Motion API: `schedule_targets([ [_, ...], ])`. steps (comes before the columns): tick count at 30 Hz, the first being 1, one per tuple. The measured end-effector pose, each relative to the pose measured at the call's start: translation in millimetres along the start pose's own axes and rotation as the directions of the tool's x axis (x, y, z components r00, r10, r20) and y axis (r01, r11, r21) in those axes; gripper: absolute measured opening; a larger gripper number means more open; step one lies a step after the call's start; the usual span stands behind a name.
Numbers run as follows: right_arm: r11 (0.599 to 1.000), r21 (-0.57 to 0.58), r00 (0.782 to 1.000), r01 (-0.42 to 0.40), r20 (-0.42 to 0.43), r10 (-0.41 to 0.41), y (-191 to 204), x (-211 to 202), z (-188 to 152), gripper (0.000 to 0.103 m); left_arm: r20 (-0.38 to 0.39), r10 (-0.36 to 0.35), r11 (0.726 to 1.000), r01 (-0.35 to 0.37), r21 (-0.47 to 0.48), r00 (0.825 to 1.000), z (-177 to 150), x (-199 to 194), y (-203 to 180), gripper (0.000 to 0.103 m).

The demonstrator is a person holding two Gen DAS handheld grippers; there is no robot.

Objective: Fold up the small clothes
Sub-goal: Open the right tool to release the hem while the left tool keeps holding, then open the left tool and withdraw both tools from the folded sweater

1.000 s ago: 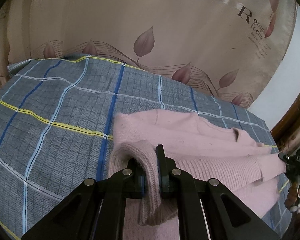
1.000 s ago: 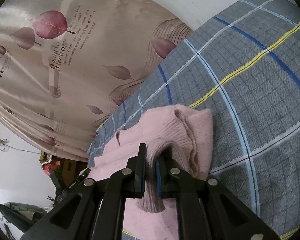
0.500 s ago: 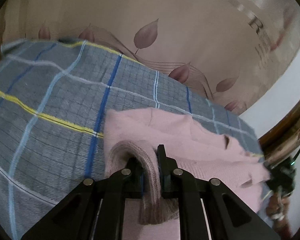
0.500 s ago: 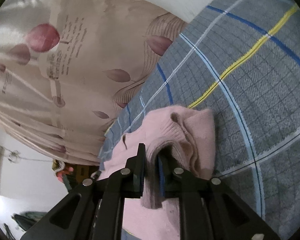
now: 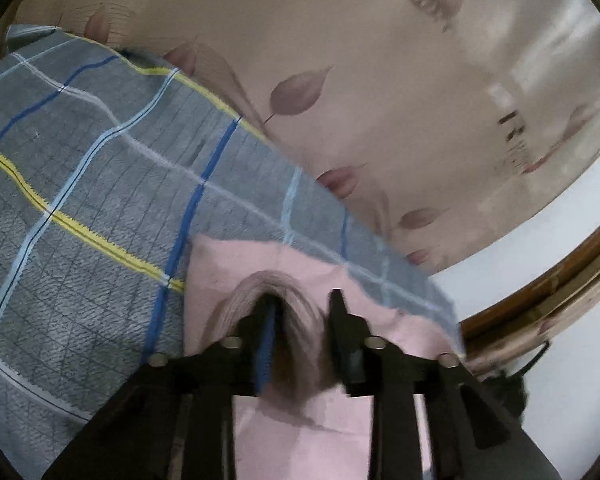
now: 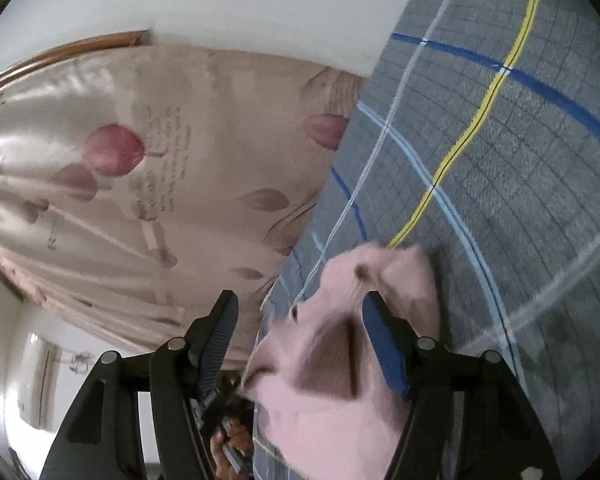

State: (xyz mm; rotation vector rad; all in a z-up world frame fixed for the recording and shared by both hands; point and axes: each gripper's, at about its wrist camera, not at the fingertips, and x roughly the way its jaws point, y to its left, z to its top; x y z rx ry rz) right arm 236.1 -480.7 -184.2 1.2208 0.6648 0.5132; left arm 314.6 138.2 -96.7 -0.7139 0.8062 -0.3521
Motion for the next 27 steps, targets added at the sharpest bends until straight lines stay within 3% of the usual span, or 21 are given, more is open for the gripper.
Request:
schedule_targets([
  [1, 1.0, -0.023, 1.0, -0.001, -0.027, 0.0, 3.8, -2.2, -5.7, 0.063, 0.002, -0.004, 1.0, 0.004, 0.01, 1.0, 0.5, -2.1, -1.8, 0.055],
  [3, 0.994, -0.103, 0.994, 0.034, -0.1, -0.045, 14.4, -1.8, -19.4, 0.064, 0.036, 0.033, 0.997, -0.035, 0.068, 0.999, -1.7, -11.6, -9.0, 0.063],
  [6, 0.964, -0.249, 0.967, 0.09, -0.209, -0.144, 32.0, 9.8, -41.3, 0.064, 0.025, 0.033, 0.984, -0.037, 0.172, 0.999, -8.3, -20.2, -20.8, 0.064],
  [11, 0.904, -0.396, 0.921, 0.159, -0.27, -0.281, 51.4, 46.8, -55.5, 0.064, -0.083, 0.037, 0.968, -0.015, 0.249, 0.996, -30.0, -19.0, -28.3, 0.064],
  [15, 0.871, -0.465, 0.881, 0.161, -0.33, -0.339, 58.8, 88.5, -58.5, 0.064, -0.221, 0.07, 0.953, 0.0, 0.302, 0.973, -47.3, 2.3, -33.0, 0.064],
  [16, 0.866, -0.474, 0.879, 0.158, -0.331, -0.342, 60.8, 97.2, -56.1, 0.064, -0.256, 0.073, 0.951, 0.01, 0.308, 0.964, -49.6, 10.6, -35.4, 0.064],
  [17, 0.868, -0.472, 0.887, 0.15, -0.324, -0.33, 62.2, 101.5, -52.1, 0.064, -0.27, 0.062, 0.952, 0.024, 0.305, 0.961, -51.6, 14.3, -37.3, 0.064],
  [22, 0.955, -0.289, 0.98, 0.061, -0.162, -0.111, 54.1, 99.1, -8.2, 0.064, -0.219, -0.016, 0.968, 0.07, 0.241, 0.976, -32.6, 36.4, -44.8, 0.064],
  [24, 0.982, -0.185, 0.995, 0.031, -0.085, -0.047, 41.0, 90.7, 6.2, 0.064, -0.166, -0.048, 0.981, 0.078, 0.18, 0.985, -19.1, 42.2, -40.4, 0.064],
  [27, 0.992, -0.127, 0.999, -0.024, -0.03, 0.021, 29.2, 72.6, 5.6, 0.064, 0.026, -0.026, 0.999, 0.025, 0.043, 0.999, 8.8, 36.3, -20.5, 0.064],
])
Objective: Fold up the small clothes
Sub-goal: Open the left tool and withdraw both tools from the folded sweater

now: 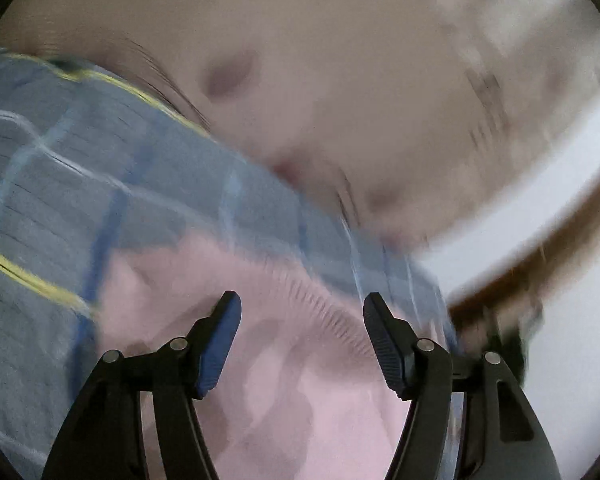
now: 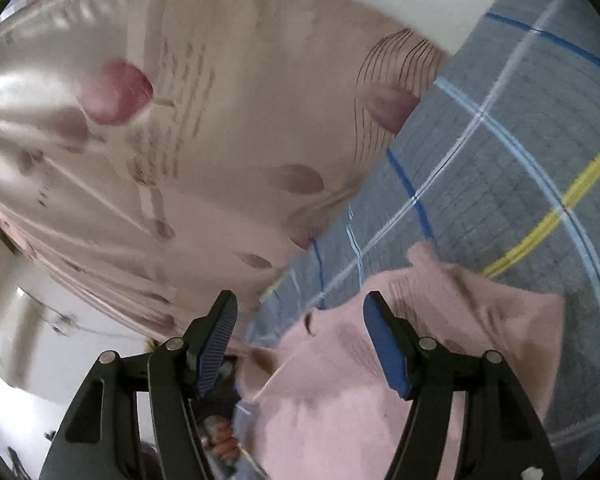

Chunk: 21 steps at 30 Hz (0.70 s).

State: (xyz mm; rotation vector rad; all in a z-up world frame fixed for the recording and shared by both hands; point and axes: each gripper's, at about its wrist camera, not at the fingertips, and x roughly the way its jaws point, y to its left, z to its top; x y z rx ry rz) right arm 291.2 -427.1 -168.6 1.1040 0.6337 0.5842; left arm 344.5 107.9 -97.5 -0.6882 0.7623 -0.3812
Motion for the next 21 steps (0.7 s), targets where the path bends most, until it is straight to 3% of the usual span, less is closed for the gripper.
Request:
schedule_targets([
  [3, 1.0, -0.026, 1.0, 0.002, -0.012, -0.002, -1.0, -21.1, -18.6, 0.064, 0.114, 0.081, 0.986, -0.063, -0.157, 0.99, 15.4, -16.9, 31.3, 0.065],
  [5, 0.998, -0.061, 0.999, 0.017, -0.038, -0.02, 0.6, -36.9, -35.6, 0.064, 0.145, 0.129, 0.975, -0.099, -0.2, 0.981, 14.8, -31.5, 45.7, 0.065],
  [8, 0.988, -0.128, 0.993, 0.083, -0.074, -0.093, 6.6, -59.5, -57.4, 0.065, 0.102, 0.233, 0.968, -0.221, -0.12, 0.967, 0.4, -57.6, 51.1, 0.065],
  [10, 0.967, -0.19, 0.98, 0.173, -0.069, -0.188, 10.1, -79.9, -75.0, 0.065, 0.068, 0.258, 0.966, -0.257, -0.022, 0.964, -18.2, -72.6, 46.8, 0.065],
  [13, 0.905, -0.285, 0.943, 0.315, -0.012, -0.332, 17.2, -104.8, -96.2, 0.065, 0.045, 0.328, 0.934, -0.331, 0.133, 0.944, -56.8, -96.2, 36.2, 0.065],
  [18, 0.802, -0.347, 0.867, 0.486, 0.077, -0.491, 16.0, -120.4, -115.8, 0.065, 0.018, 0.313, 0.941, -0.312, 0.13, 0.95, -104.4, -120.7, 35.7, 0.067],
  [20, 0.777, -0.342, 0.839, 0.529, 0.075, -0.538, 7.4, -116.5, -122.5, 0.064, 0.043, 0.345, 0.925, -0.348, 0.153, 0.937, -119.6, -124.7, 32.6, 0.068],
  [21, 0.772, -0.342, 0.834, 0.536, 0.073, -0.547, 6.7, -115.8, -122.9, 0.064, 0.068, 0.379, 0.905, -0.385, 0.182, 0.923, -126.0, -126.2, 27.7, 0.07],
])
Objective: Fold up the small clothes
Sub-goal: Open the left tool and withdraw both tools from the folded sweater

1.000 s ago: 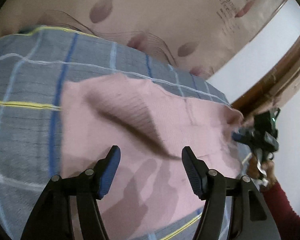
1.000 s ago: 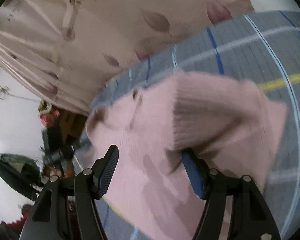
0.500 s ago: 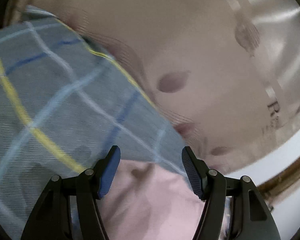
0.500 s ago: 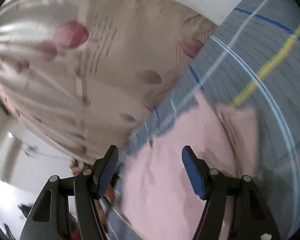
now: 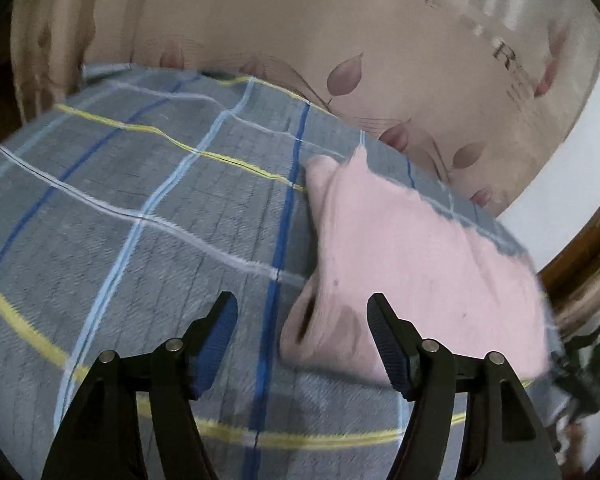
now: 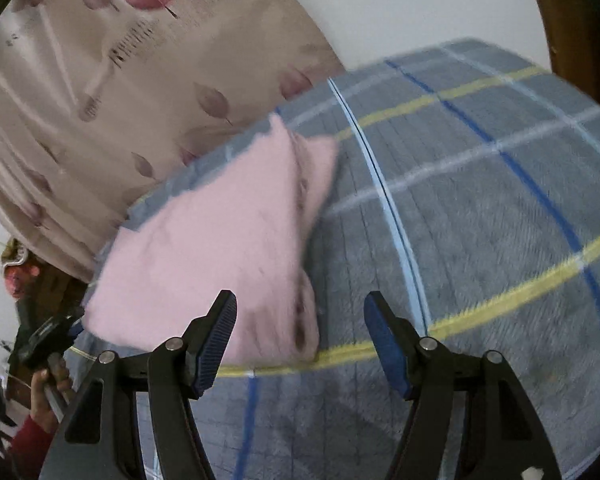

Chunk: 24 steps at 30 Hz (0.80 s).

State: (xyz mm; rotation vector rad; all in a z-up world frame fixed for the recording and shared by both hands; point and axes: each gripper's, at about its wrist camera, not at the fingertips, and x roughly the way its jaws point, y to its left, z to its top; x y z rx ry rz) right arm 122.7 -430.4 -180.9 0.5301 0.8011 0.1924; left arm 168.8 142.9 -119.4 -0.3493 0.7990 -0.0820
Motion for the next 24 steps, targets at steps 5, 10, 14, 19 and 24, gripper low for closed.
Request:
schedule_targets([
  [5, 0.985, -0.117, 0.992, 0.13, 0.015, -0.129, 20.3, 4.6, -4.2, 0.064, 0.132, 0.263, 0.943, -0.284, 0.174, 0.956, -13.8, -4.5, -31.4, 0.09],
  [10, 0.946, -0.229, 0.972, 0.23, 0.014, -0.234, 38.9, 14.9, -10.1, 0.065, 0.165, 0.33, 0.899, -0.362, 0.245, 0.93, -18.1, 3.5, -47.9, 0.091],
  [14, 0.944, -0.218, 0.968, 0.248, 0.017, -0.25, 37.6, 14.9, -9.6, 0.066, 0.148, 0.375, 0.875, -0.402, 0.269, 0.915, -17.8, 12.8, -50.3, 0.091],
  [19, 0.933, -0.229, 0.96, 0.276, 0.016, -0.28, 40.8, 17.9, -10.0, 0.069, 0.149, 0.354, 0.891, -0.382, 0.247, 0.923, -17.8, 8.7, -45.5, 0.091],
  [24, 0.928, -0.23, 0.954, 0.294, 0.016, -0.299, 41.0, 18.8, -9.8, 0.074, 0.128, 0.341, 0.907, -0.362, 0.217, 0.931, -16.1, 8.4, -39.3, 0.092],
])
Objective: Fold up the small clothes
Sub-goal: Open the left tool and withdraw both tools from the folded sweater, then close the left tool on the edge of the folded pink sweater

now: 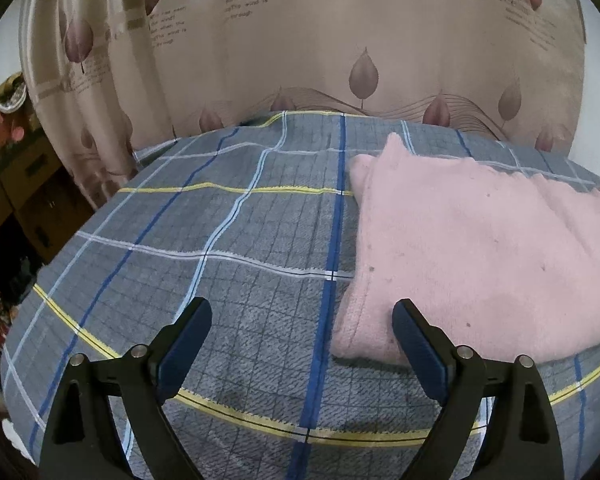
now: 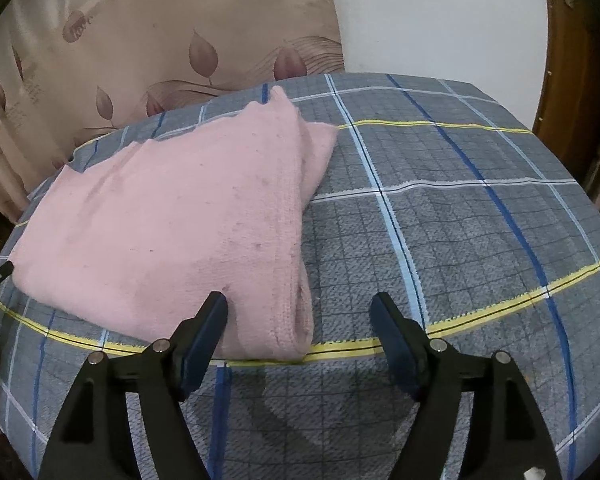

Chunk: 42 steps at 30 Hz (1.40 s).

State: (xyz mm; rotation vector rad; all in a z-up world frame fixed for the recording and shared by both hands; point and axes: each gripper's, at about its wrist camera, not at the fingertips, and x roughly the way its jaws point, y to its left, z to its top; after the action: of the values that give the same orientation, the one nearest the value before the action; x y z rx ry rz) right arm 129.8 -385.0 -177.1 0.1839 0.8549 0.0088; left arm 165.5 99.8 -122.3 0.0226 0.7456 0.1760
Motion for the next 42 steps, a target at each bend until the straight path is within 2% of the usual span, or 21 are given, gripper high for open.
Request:
schedule_targets([
  [3, 1.0, -0.001, 1.0, 0.017, -0.007, -0.017, 0.5, 1.2, 0.2, 0.079, -0.001, 0.0, 1.0, 0.0, -0.006, 1.0, -0.1, 0.1, 0.8, 0.093],
  [5, 1.0, -0.004, 1.0, 0.027, -0.013, -0.027, 0.9, 2.7, 0.3, 0.088, -0.002, 0.008, 1.0, -0.008, -0.002, 1.0, -0.3, 0.3, 0.7, 0.094],
  [8, 0.999, -0.011, 0.999, 0.035, -0.03, -0.035, 2.4, 6.6, 1.1, 0.094, 0.0, 0.01, 1.0, -0.01, 0.001, 1.0, -0.5, -0.9, -0.4, 0.095],
  [15, 1.0, 0.002, 0.999, 0.02, -0.03, -0.02, -0.3, 6.4, 0.2, 0.098, 0.013, -0.004, 1.0, 0.004, -0.016, 1.0, -2.2, -4.4, 3.2, 0.099],
  [19, 1.0, 0.026, 1.0, -0.014, -0.016, 0.014, -3.7, 2.6, -0.8, 0.099, 0.014, -0.055, 0.998, 0.055, -0.016, 0.998, -1.3, -4.7, 4.0, 0.099],
  [22, 0.999, 0.03, 1.0, -0.03, -0.005, 0.03, -3.5, 0.6, -0.5, 0.099, 0.046, -0.129, 0.991, 0.13, -0.017, 0.991, 2.3, -8.7, 7.2, 0.099],
  [23, 0.999, 0.027, 0.999, -0.039, -0.002, 0.039, -2.7, 0.0, -0.6, 0.099, 0.075, -0.164, 0.986, 0.166, -0.016, 0.984, 4.8, -12.1, 10.1, 0.099],
  [25, 0.999, 0.024, 0.999, -0.046, -0.005, 0.046, -2.2, 0.3, -0.2, 0.099, 0.152, -0.245, 0.968, 0.249, -0.009, 0.958, 12.8, -19.6, 18.6, 0.099],
  [26, 0.999, 0.023, 0.999, -0.046, -0.007, 0.046, -1.9, 0.5, 0.0, 0.099, 0.165, -0.271, 0.961, 0.276, -0.01, 0.948, 17.0, -19.6, 22.4, 0.099],
  [28, 0.998, 0.021, 0.999, -0.052, -0.007, 0.052, -1.0, 0.6, 0.4, 0.099, 0.128, -0.339, 0.939, 0.344, -0.019, 0.932, 30.3, -10.1, 30.4, 0.099],
  [30, 0.998, 0.019, 0.998, -0.057, -0.005, 0.058, -0.8, 0.2, 0.3, 0.099, 0.065, -0.429, 0.901, 0.432, -0.033, 0.901, 43.7, 6.0, 36.7, 0.099],
  [33, 0.998, 0.017, 0.998, -0.065, -0.004, 0.065, -0.3, -0.2, 0.0, 0.099, -0.015, -0.521, 0.854, 0.52, -0.022, 0.854, 58.5, 29.1, 35.2, 0.099],
  [36, 0.997, 0.013, 0.997, -0.071, -0.006, 0.071, 0.7, -0.5, 0.1, 0.099, -0.072, -0.527, 0.85, 0.527, -0.015, 0.847, 66.9, 53.1, 30.3, 0.098],
  [38, 0.997, 0.01, 0.997, -0.074, -0.006, 0.074, 1.2, -0.7, 0.3, 0.099, -0.124, -0.566, 0.823, 0.567, -0.031, 0.815, 69.2, 72.2, 25.6, 0.094],
  [39, 0.997, 0.01, 0.997, -0.076, -0.006, 0.076, 1.4, -0.7, 0.4, 0.099, -0.152, -0.587, 0.808, 0.587, -0.049, 0.795, 70.2, 82.0, 23.9, 0.083],
  [40, 0.997, 0.01, 0.997, -0.078, -0.005, 0.079, 1.4, -0.9, 0.5, 0.099, -0.189, -0.624, 0.779, 0.621, -0.083, 0.758, 71.7, 95.3, 21.7, 0.074],
  [42, 0.996, 0.012, 0.996, -0.085, -0.003, 0.085, 1.4, -1.5, 0.4, 0.099, -0.221, -0.657, 0.752, 0.648, -0.125, 0.72, 70.8, 110.5, 19.8, 0.071],
])
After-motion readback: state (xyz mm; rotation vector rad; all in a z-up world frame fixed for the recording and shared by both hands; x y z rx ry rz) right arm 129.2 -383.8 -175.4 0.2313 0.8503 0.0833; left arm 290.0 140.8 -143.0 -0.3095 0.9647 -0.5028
